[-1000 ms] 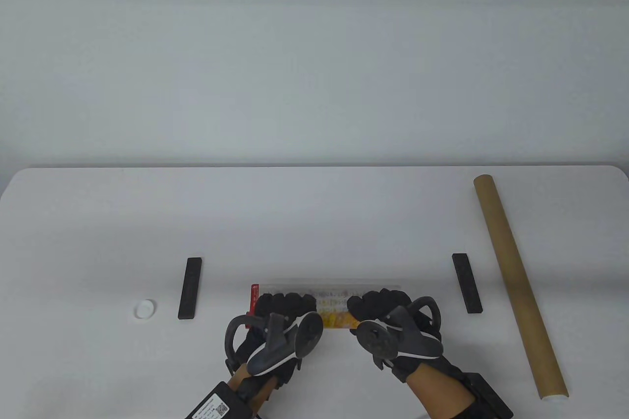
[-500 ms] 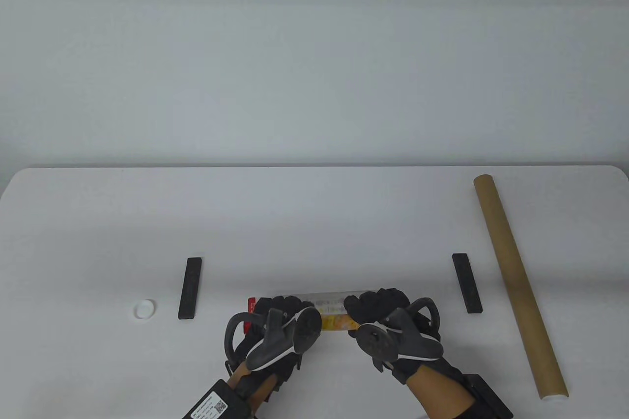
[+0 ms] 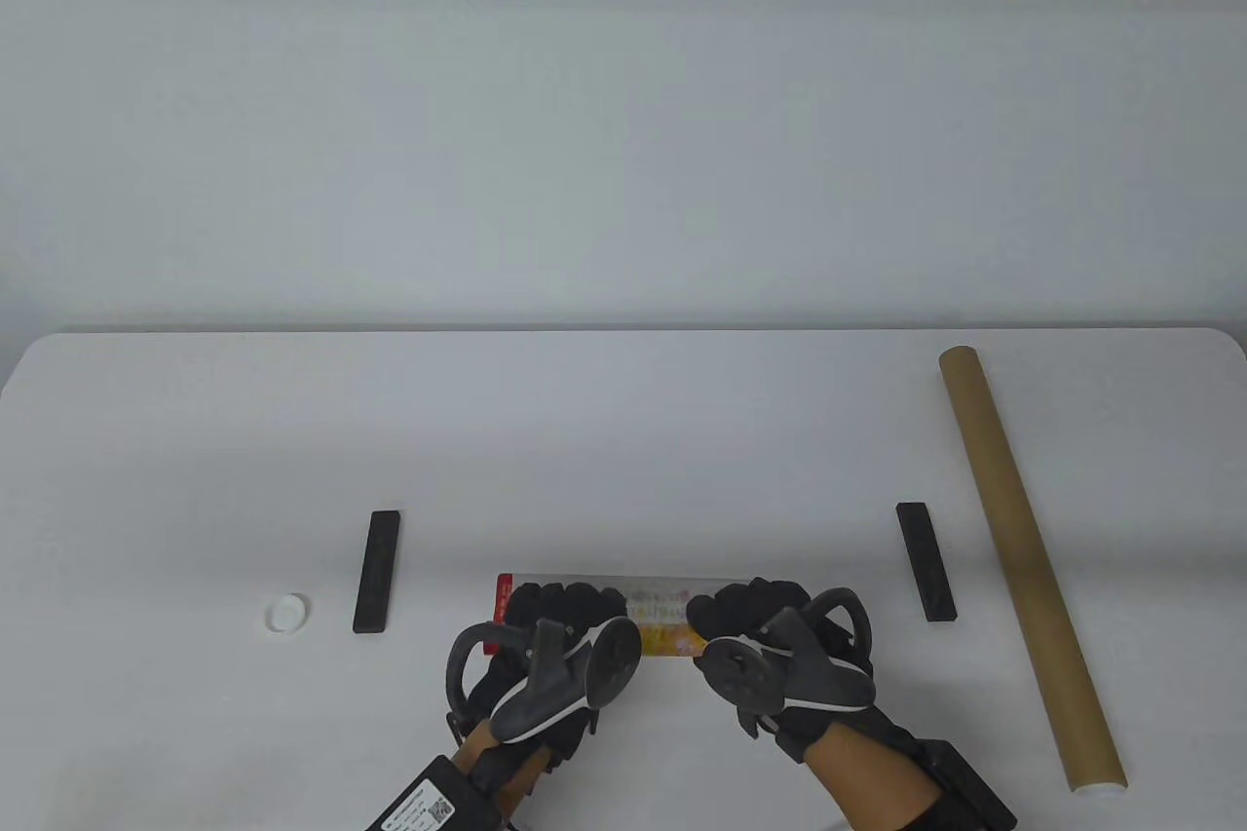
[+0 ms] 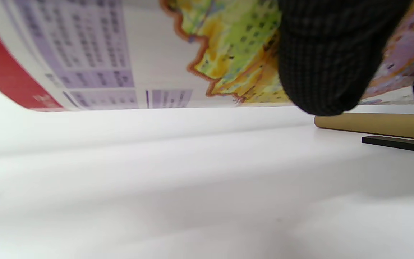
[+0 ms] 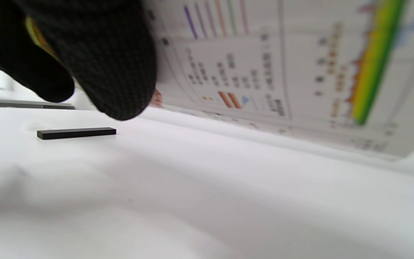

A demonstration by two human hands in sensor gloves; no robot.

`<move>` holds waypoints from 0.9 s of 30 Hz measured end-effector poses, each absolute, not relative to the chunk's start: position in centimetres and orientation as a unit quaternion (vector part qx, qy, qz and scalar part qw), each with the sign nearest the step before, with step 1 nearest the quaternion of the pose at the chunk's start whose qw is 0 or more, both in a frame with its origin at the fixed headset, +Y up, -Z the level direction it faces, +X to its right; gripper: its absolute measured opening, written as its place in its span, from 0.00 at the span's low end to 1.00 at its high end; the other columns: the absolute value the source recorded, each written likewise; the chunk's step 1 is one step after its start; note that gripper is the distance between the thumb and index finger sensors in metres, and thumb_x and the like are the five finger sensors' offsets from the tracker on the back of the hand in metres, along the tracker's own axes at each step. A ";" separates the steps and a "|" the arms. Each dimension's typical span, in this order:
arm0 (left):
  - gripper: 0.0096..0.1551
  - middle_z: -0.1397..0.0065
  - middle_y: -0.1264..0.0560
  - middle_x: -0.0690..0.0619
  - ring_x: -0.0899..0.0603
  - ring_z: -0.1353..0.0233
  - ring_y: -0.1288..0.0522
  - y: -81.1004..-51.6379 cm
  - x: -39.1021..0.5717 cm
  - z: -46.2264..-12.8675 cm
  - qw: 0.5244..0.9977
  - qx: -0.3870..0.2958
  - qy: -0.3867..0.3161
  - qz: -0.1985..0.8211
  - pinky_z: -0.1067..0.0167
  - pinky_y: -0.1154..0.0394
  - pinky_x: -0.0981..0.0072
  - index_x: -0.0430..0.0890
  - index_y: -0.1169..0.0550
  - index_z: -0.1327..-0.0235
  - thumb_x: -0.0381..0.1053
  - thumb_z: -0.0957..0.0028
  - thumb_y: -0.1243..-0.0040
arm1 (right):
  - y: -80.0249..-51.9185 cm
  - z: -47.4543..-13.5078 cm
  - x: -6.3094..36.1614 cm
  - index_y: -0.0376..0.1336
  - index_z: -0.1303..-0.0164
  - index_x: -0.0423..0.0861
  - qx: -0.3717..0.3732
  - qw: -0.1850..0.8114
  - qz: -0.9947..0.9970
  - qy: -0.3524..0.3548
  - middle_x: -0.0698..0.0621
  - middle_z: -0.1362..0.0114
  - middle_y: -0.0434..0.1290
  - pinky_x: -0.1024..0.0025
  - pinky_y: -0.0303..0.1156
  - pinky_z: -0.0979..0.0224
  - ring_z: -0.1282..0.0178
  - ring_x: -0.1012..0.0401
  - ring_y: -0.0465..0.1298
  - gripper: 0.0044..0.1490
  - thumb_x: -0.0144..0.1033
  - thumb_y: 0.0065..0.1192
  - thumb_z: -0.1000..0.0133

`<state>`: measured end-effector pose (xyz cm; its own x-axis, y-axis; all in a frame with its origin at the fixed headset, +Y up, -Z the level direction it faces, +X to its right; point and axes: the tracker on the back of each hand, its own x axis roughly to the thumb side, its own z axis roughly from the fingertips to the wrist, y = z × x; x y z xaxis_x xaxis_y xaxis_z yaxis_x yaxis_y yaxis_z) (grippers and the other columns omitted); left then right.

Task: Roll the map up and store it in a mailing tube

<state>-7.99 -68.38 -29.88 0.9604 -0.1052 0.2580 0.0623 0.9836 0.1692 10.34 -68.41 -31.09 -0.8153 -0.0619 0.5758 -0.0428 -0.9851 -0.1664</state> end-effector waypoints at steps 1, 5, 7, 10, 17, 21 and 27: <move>0.33 0.46 0.17 0.60 0.49 0.43 0.15 -68.3 -8.0 -29.8 0.986 0.087 -0.135 -0.046 0.30 0.26 0.55 0.65 0.18 0.45 0.71 0.65 0.24 | -68.4 -31.2 10.4 0.74 0.39 0.41 -0.303 -0.004 -0.950 0.079 0.47 0.49 0.80 0.44 0.75 0.42 0.56 0.50 0.83 0.32 0.45 0.80 0.49; 0.30 0.52 0.16 0.60 0.51 0.49 0.15 -68.3 -8.0 -29.9 0.984 0.096 -0.142 -0.047 0.33 0.24 0.57 0.65 0.17 0.50 0.71 0.67 0.23 | -68.7 -31.5 10.6 0.74 0.39 0.40 -0.304 -0.030 -0.950 0.057 0.47 0.50 0.80 0.43 0.75 0.42 0.56 0.50 0.83 0.32 0.45 0.80 0.49; 0.27 0.54 0.16 0.60 0.51 0.51 0.15 -68.3 -8.0 -30.0 0.985 0.085 -0.144 -0.040 0.33 0.24 0.57 0.65 0.16 0.54 0.71 0.66 0.23 | -68.6 -31.4 10.5 0.74 0.39 0.41 -0.306 -0.024 -0.950 0.066 0.47 0.49 0.80 0.43 0.75 0.42 0.55 0.50 0.83 0.32 0.45 0.80 0.49; 0.25 0.55 0.16 0.60 0.50 0.52 0.15 -68.2 -8.1 -30.2 0.987 0.073 -0.141 -0.037 0.34 0.24 0.57 0.65 0.15 0.56 0.70 0.65 0.23 | -68.6 -31.1 10.4 0.73 0.37 0.40 -0.309 -0.003 -0.947 0.092 0.47 0.47 0.79 0.43 0.74 0.39 0.52 0.49 0.83 0.34 0.46 0.80 0.49; 0.25 0.55 0.16 0.59 0.50 0.52 0.14 -68.9 -9.0 -31.2 0.992 -0.032 -0.118 0.040 0.34 0.24 0.56 0.63 0.15 0.56 0.70 0.65 0.23 | -68.4 -30.1 9.7 0.70 0.31 0.41 -0.318 0.061 -0.933 0.158 0.46 0.41 0.77 0.40 0.71 0.34 0.45 0.48 0.81 0.39 0.46 0.80 0.49; 0.25 0.55 0.16 0.59 0.50 0.51 0.14 -69.2 -9.2 -31.5 0.989 -0.065 -0.120 0.064 0.34 0.24 0.56 0.63 0.15 0.55 0.70 0.65 0.23 | -68.3 -30.0 9.5 0.71 0.34 0.42 -0.318 0.084 -0.930 0.165 0.48 0.45 0.79 0.42 0.72 0.36 0.50 0.50 0.82 0.38 0.48 0.80 0.50; 0.31 0.50 0.17 0.59 0.50 0.48 0.15 -69.2 -8.7 -30.9 0.991 -0.027 -0.125 0.031 0.32 0.25 0.55 0.63 0.18 0.47 0.71 0.64 0.25 | -68.4 -30.2 9.6 0.73 0.38 0.42 -0.311 0.079 -0.936 0.148 0.49 0.49 0.79 0.44 0.75 0.39 0.54 0.51 0.83 0.34 0.47 0.81 0.50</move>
